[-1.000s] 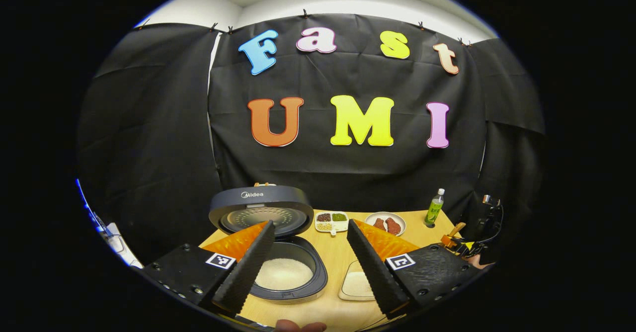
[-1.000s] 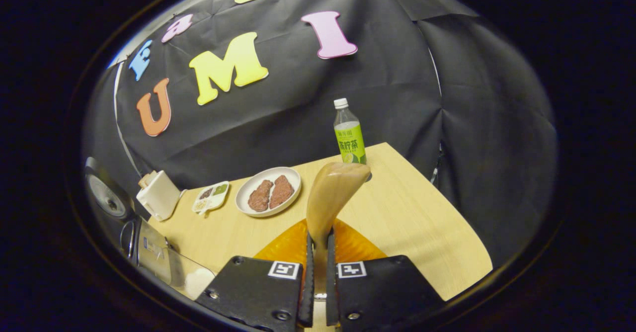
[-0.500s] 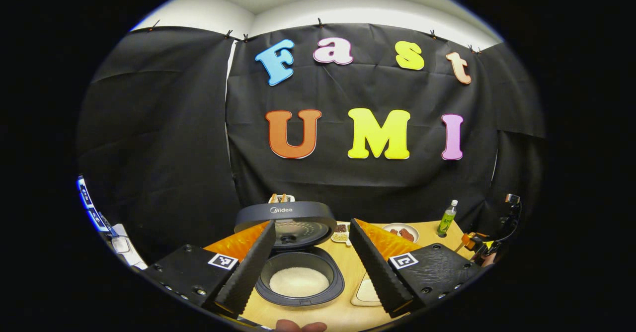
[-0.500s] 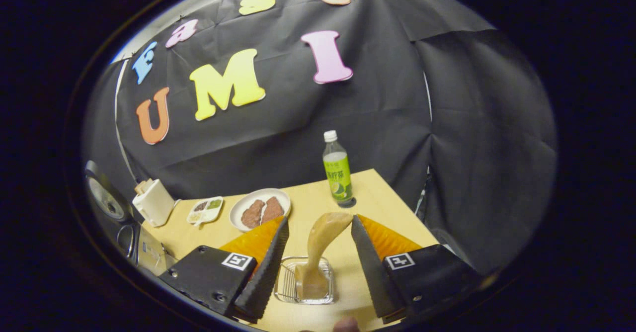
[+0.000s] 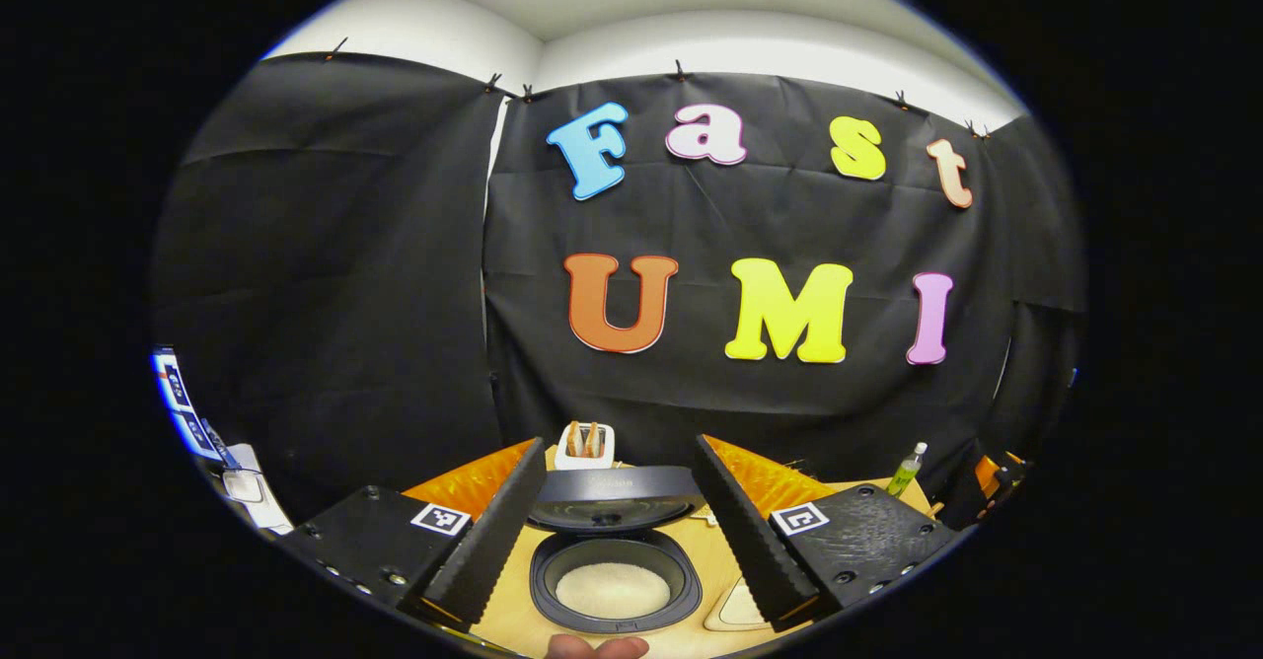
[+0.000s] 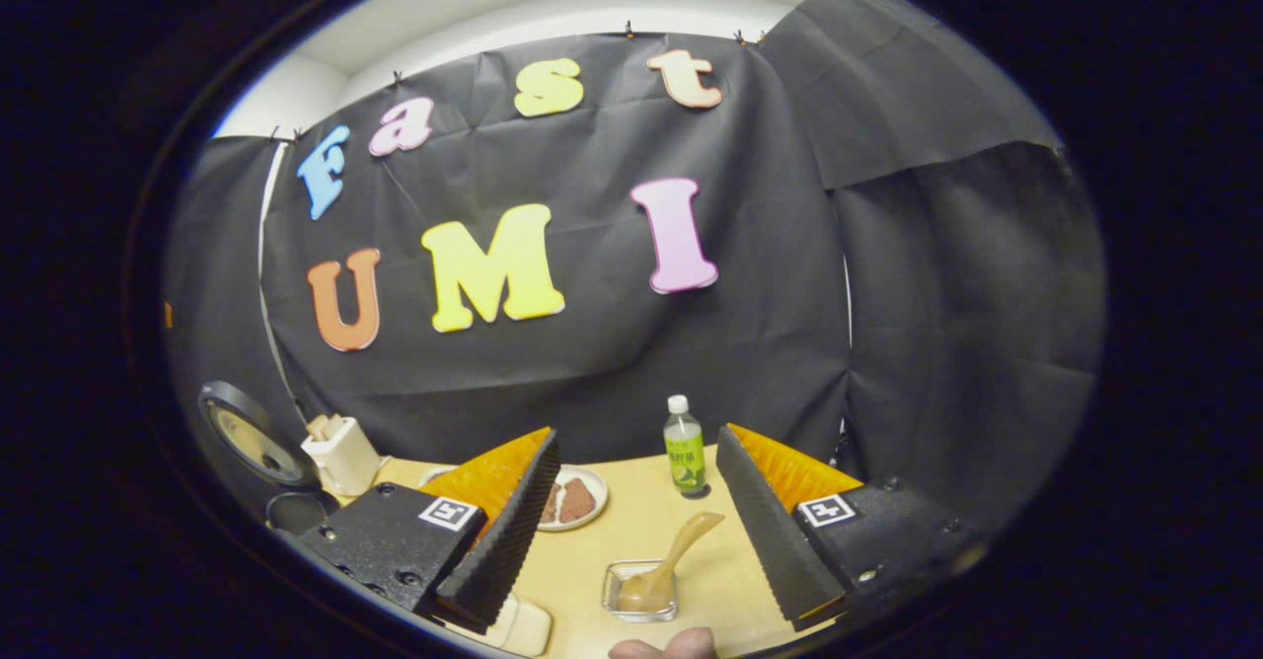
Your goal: Close the left gripper, press the button to open the rice cooker; take a wooden spoon from the chopstick holder with the right hand, scoop a spoonful of rice and pour it into the rice cooker, then put the wooden spoon back into the chopstick holder.
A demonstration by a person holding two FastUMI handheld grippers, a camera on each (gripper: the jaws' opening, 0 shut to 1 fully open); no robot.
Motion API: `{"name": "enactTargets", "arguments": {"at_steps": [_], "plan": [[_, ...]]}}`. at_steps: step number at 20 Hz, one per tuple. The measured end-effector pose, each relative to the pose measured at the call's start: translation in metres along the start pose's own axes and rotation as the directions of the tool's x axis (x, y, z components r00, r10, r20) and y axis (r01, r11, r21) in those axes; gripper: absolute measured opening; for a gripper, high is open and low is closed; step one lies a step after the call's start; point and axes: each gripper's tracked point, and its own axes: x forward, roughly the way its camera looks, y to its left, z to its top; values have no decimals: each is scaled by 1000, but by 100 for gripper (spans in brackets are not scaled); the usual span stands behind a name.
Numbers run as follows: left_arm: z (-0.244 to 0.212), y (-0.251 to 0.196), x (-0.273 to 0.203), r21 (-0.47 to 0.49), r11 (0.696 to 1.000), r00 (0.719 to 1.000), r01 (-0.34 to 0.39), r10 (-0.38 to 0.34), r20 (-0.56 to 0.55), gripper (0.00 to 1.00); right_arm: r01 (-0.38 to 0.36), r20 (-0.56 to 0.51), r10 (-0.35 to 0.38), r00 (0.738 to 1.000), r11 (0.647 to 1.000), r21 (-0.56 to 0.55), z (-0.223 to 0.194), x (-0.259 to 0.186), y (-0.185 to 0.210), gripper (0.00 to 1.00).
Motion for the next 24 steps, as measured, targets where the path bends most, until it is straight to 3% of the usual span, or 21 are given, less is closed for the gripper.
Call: {"name": "enactTargets", "arguments": {"at_steps": [7,13,17,24], "plan": [[-19,6,63,-46,998,984,-30,21,-176,94,-22,104,27,994,998,-55,54,-80,32,100],[-62,8,115,-56,997,936,-55,32,-351,95,-54,75,58,996,998,-44,47,-113,49,100],[-82,8,122,-64,996,900,-60,26,-436,95,-74,52,76,996,996,-45,42,-124,55,99],[-102,11,107,-59,995,876,-75,38,-481,96,-104,51,107,993,993,-62,45,-137,72,100]]}}
